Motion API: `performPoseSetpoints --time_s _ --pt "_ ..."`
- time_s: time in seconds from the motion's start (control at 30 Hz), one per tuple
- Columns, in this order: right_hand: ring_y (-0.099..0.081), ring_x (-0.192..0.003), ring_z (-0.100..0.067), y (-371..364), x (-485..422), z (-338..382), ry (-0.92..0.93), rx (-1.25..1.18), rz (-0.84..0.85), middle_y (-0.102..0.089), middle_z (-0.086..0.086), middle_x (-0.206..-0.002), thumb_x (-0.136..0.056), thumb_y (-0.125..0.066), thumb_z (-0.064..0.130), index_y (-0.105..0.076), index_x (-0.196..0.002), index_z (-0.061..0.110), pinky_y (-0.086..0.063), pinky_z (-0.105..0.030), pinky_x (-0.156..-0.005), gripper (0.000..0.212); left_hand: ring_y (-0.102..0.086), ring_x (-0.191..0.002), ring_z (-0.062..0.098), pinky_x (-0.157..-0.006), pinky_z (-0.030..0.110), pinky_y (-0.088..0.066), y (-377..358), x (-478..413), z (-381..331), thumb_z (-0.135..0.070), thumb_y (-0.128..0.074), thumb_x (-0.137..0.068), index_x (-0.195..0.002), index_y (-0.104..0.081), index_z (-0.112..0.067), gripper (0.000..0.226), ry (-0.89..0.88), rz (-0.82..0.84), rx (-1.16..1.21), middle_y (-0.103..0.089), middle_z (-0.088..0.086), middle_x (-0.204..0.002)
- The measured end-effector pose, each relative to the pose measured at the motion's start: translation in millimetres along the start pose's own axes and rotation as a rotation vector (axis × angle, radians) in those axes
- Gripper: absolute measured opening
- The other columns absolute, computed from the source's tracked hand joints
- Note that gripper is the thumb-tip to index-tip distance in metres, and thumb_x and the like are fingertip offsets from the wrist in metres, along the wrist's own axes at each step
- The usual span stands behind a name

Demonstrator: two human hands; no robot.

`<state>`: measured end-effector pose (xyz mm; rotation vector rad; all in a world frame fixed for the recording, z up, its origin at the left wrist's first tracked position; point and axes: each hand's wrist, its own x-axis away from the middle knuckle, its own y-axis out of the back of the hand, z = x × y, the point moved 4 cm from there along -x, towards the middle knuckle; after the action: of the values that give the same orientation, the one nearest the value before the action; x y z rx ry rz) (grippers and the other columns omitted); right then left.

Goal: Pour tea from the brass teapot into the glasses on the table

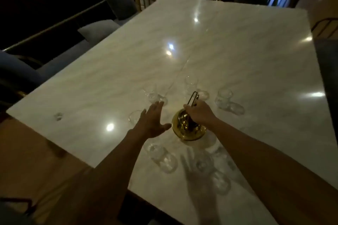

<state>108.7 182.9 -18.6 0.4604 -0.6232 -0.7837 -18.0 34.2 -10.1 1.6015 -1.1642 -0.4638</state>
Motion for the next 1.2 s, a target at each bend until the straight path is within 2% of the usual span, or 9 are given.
performPoseSetpoints --time_s 0.07,0.2,0.27,0.37,0.57,0.8,0.9,1.0,1.2 --pt "-0.064 -0.094 -0.028 -8.3 -10.3 1.4 -0.022 -0.105 -0.044 -0.067 -0.012 -0.103 -0.087 -0.059 0.045 -0.06 -0.111 0.005 -0.051 -0.037 -0.077 0.046 -0.008 -0.162 0.026 -0.13 0.048 -0.008 -7.9 -15.3 -0.6 -0.044 -0.068 -0.097 -0.166 -0.004 -0.017 0.098 -0.046 0.06 -0.004 -0.005 0.009 -0.175" --pt "-0.06 -0.105 -0.027 -23.2 -20.1 1.2 -0.125 -0.293 -0.128 -0.061 -0.012 -0.114 -0.093 -0.056 0.032 -0.05 -0.12 0.008 -0.049 -0.036 -0.085 0.037 -0.008 -0.162 0.026 -0.131 0.049 -0.012 -30.0 -41.1 1.0 -0.043 -0.069 -0.096 -0.166 -0.003 -0.018 0.099 -0.125 0.183 -0.065 -0.004 0.009 -0.175" --pt "-0.063 -0.109 -0.031 -28.6 -23.6 -0.5 -0.14 -0.362 -0.172 -0.063 -0.014 -0.122 -0.091 -0.054 0.031 -0.046 -0.13 0.012 -0.052 -0.044 -0.093 0.044 -0.008 -0.162 0.027 -0.13 0.049 -0.012 -35.9 -50.7 -1.6 -0.041 -0.07 -0.096 -0.166 -0.002 -0.017 0.101 -0.188 0.228 -0.099 -0.003 0.009 -0.175" --pt "-0.068 -0.098 -0.036 -38.0 -24.0 -8.0 -0.148 -0.425 -0.206 -0.067 -0.017 -0.11 -0.091 -0.054 0.027 -0.047 -0.119 0.023 -0.056 -0.053 -0.086 0.029 -0.008 -0.162 0.028 -0.129 0.049 -0.01 -44.6 -58.9 -9.0 -0.036 -0.073 -0.094 -0.166 -0.002 -0.018 0.102 -0.258 0.272 -0.097 -0.004 0.01 -0.175" --pt "-0.066 -0.083 -0.026 -31.2 -1.1 -4.3 -0.078 -0.326 -0.225 -0.067 -0.01 -0.101 -0.093 -0.051 0.019 -0.051 -0.12 0.022 -0.057 -0.041 -0.072 0.027 -0.012 -0.161 0.031 -0.129 0.053 -0.015 -62.3 -66.9 -20.0 -0.04 -0.078 -0.089 -0.166 -0.001 -0.02 0.112 -0.383 0.294 -0.111 -0.005 0.009 -0.175" --pt "-0.064 -0.08 -0.017 -9.7 24.0 -3.0 0.029 -0.277 -0.19 -0.066 -0.007 -0.099 -0.095 -0.053 0.02 -0.056 -0.121 0.014 -0.05 -0.024 -0.061 0.027 0.003 -0.162 0.028 -0.131 0.048 -0.006 -70.9 -54.2 -23.6 -0.04 -0.077 -0.09 -0.167 0.003 -0.025 0.113 -0.38 0.294 -0.127 0.008 0.006 -0.175" --pt "-0.066 -0.082 -0.015 6.2 36.6 10.9 0.126 -0.253 -0.163 -0.067 -0.007 -0.1 -0.095 -0.054 0.02 -0.058 -0.121 0.013 -0.054 -0.024 -0.063 0.027 0.002 -0.162 0.028 -0.13 0.047 -0.005 -68.1 -38.5 -27.2 -0.043 -0.076 -0.089 -0.167 0.006 -0.024 0.114 -0.345 0.242 -0.083 0.007 0.006 -0.175" --pt "-0.065 -0.095 -0.018 26.6 53.1 24.0 0.205 -0.23 -0.147 -0.064 -0.002 -0.104 -0.095 -0.055 0.021 -0.059 -0.12 0.012 -0.058 -0.031 -0.078 0.027 -0.002 -0.162 0.028 -0.13 0.049 -0.011 -62.1 -19.0 -37.3 -0.049 -0.079 -0.086 -0.167 0.006 -0.019 0.121 -0.342 0.117 -0.046 0.004 0.008 -0.175" --pt "-0.065 -0.084 -0.021 70.0 88.0 52.0 0.38 -0.214 -0.166 -0.065 -0.007 -0.099 -0.091 -0.057 0.022 -0.063 -0.115 0.011 -0.053 -0.03 -0.063 0.026 -0.019 -0.161 0.027 -0.123 0.056 -0.034 -38.7 7.9 -64.3 -0.077 -0.078 -0.067 -0.167 -0.004 -0.019 0.138 -0.408 -0.179 0.091 -0.011 0.008 -0.175"
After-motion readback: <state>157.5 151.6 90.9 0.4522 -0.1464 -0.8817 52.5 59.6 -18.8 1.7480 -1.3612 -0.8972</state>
